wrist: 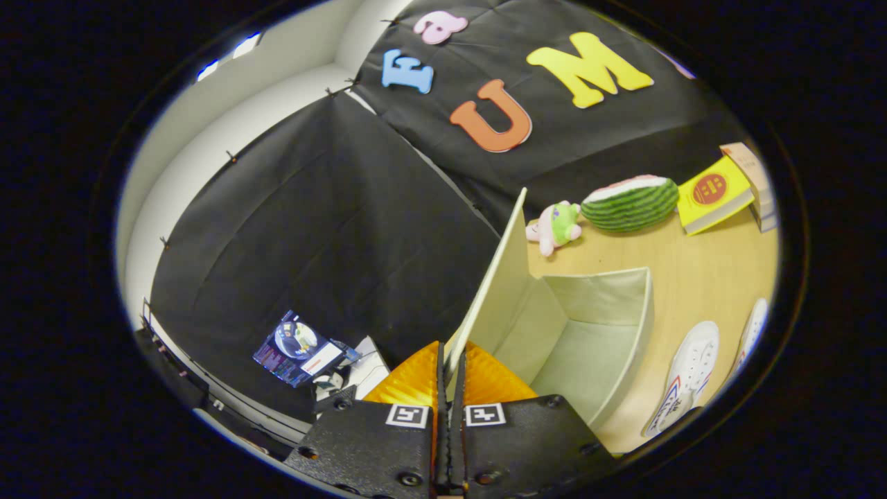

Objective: Open the storage box then place both shoes into the box .Put the left shoe in first, then the right shoe, with the right side of both shoes facing outward in a uniform manner.

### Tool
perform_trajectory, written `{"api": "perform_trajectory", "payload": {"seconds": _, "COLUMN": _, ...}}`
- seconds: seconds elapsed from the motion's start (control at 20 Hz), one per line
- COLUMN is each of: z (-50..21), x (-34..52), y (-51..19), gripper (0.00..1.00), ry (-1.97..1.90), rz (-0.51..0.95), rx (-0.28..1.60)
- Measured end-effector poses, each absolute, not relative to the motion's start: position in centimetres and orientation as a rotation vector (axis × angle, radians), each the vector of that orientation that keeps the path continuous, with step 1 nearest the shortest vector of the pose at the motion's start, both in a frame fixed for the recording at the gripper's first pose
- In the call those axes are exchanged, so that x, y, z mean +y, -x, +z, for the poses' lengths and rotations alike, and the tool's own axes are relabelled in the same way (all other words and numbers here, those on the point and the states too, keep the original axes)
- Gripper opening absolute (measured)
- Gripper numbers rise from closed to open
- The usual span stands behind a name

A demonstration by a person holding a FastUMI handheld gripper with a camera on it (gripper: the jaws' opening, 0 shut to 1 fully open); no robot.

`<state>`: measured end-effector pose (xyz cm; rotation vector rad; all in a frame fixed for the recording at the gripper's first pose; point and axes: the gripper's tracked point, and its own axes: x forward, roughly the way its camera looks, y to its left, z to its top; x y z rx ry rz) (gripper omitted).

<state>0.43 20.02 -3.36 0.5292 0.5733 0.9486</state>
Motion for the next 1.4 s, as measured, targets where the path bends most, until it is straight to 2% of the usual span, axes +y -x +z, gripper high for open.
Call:
{"api": "perform_trajectory", "payload": {"seconds": 0.3, "z": -2.3, "x": 28.4, "y": 1.6, "gripper": 0.1, "ry": -0.348, "rz": 0.984, "rx": 0.538}}
{"api": "perform_trajectory", "payload": {"seconds": 0.6, "z": -3.3, "x": 33.1, "y": 2.0, "gripper": 0.17, "ry": -0.258, "rz": 1.015, "rx": 0.543}}
{"api": "perform_trajectory", "payload": {"seconds": 0.65, "z": -2.8, "x": 33.3, "y": 1.7, "gripper": 0.23, "ry": -0.231, "rz": 1.01, "rx": 0.509}}
{"api": "perform_trajectory", "payload": {"seconds": 0.85, "z": -0.8, "x": 33.0, "y": 1.6, "gripper": 0.9, "ry": -0.162, "rz": 0.963, "rx": 0.363}}
{"api": "perform_trajectory", "payload": {"seconds": 1.1, "z": 1.3, "x": 28.1, "y": 0.6, "gripper": 0.93, "ry": -0.147, "rz": 0.834, "rx": 0.222}}
{"api": "perform_trajectory", "payload": {"seconds": 1.4, "z": 1.8, "x": 18.9, "y": -1.0, "gripper": 0.95, "ry": -0.139, "rz": 0.646, "rx": 0.138}}
